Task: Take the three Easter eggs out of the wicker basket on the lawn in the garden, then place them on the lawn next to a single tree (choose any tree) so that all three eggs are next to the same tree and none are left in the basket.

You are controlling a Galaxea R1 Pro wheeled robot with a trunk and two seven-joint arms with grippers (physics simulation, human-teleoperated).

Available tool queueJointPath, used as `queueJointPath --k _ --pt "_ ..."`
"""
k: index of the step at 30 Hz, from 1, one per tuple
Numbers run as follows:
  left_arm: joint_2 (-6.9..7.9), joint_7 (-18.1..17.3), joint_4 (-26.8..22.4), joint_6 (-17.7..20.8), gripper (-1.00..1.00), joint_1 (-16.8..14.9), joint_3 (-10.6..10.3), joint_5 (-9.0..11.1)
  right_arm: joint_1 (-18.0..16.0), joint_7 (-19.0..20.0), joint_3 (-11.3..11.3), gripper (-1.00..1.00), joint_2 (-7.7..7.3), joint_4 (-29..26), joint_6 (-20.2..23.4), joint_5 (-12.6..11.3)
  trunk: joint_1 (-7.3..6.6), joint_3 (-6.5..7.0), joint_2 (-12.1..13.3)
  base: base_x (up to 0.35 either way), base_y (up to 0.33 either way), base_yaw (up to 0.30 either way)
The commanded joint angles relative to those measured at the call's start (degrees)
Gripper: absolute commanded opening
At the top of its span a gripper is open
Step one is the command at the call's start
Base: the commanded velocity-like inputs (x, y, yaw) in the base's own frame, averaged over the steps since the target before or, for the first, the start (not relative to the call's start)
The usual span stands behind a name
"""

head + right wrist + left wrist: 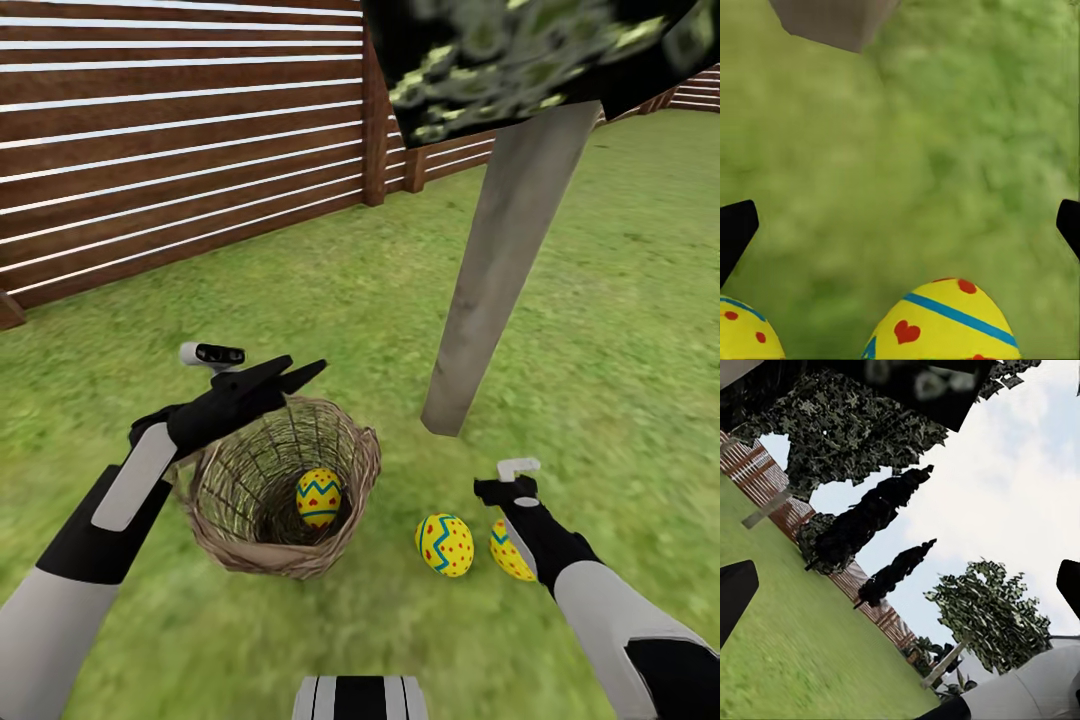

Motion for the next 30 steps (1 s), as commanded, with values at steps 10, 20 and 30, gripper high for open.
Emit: queueJointPath --k 10,20,30 --pt "2.98 -0.03 -0.02 0.33 1.0 0.68 2.39 0.35 -0.45 -3.04 0.22 1.0 -0.97 0.85 -0.92 0.57 -0.01 -0.04 -0.01 0.0 0.0 0.0" --pt "4.06 -0.03 0.06 0.35 1.0 0.68 3.24 0.4 1.47 -3.66 -0.05 1.0 -1.41 -17.94 7.41 -4.03 -0.01 -0.04 -0.01 0.0 0.0 0.0" --pt "3.93 -0.03 0.07 0.33 1.0 0.69 3.24 0.48 2.36 -3.66 -0.11 1.0 -1.56 -21.07 11.73 -4.44 -0.01 -0.04 -0.01 -0.01 0.0 0.0"
